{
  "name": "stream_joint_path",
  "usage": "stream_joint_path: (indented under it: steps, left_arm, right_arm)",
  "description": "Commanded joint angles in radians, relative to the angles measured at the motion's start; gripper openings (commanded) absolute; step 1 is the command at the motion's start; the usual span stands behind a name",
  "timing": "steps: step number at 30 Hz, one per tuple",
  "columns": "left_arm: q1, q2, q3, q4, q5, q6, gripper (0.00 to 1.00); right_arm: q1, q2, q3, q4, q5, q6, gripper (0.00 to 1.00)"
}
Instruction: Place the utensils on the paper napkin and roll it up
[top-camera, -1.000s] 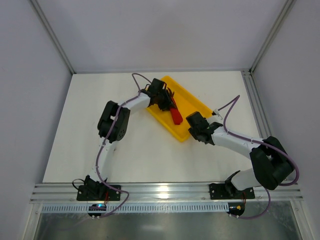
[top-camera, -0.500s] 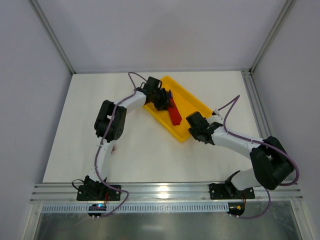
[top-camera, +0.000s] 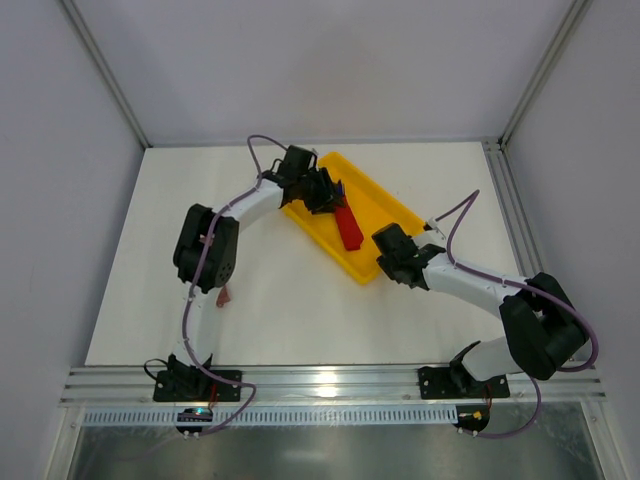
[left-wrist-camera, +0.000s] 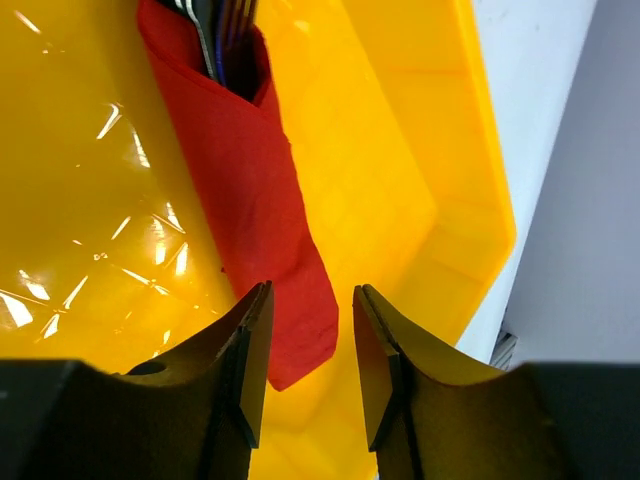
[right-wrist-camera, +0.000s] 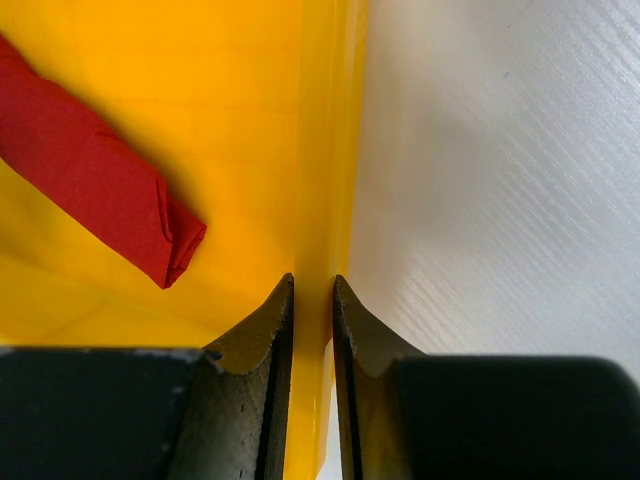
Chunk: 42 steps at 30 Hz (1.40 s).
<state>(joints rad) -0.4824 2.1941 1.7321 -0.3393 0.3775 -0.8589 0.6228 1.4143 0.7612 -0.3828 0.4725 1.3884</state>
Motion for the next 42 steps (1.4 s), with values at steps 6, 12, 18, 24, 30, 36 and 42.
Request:
stream_joint_path:
  steps: [6, 12, 18, 24, 30, 36, 42]
  left_arm:
    - [-0.013, -0.024, -0.092, 0.227, 0.207, 0.018, 0.36]
    - [-0.030, 0.048, -0.137, 0.326, 0.287, 0.020, 0.36]
    - [-0.028, 0.085, -0.157, 0.306, 0.274, 0.052, 0.36]
    - [-0.028, 0.066, -0.184, 0.335, 0.287, 0.055, 0.36]
    - [-0.028, -0.016, -0.172, 0.324, 0.313, 0.052, 0.39]
    - [-0.002, -0.170, -0.187, 0.310, 0.291, 0.054, 0.43]
    - [0.030, -0.362, -0.210, 0.212, 0.193, 0.102, 0.46]
  right_arm:
    - [0.008, -0.006, 0.036, 0.027, 0.021, -0.020, 0.04]
    - [0.009, 0.011, 0.046, 0.028, 0.015, -0.031, 0.04]
    - [0.009, 0.008, 0.038, 0.033, 0.021, -0.029, 0.04]
    - [0.009, 0.009, 0.043, 0.035, 0.021, -0.034, 0.04]
    - [0.009, 0.009, 0.059, 0.039, 0.025, -0.048, 0.05]
    - [0.008, 0.012, 0.141, 0.036, -0.001, -0.163, 0.37]
    - [0.005, -0.106, 0.110, -0.013, -0.063, -0.268, 0.63]
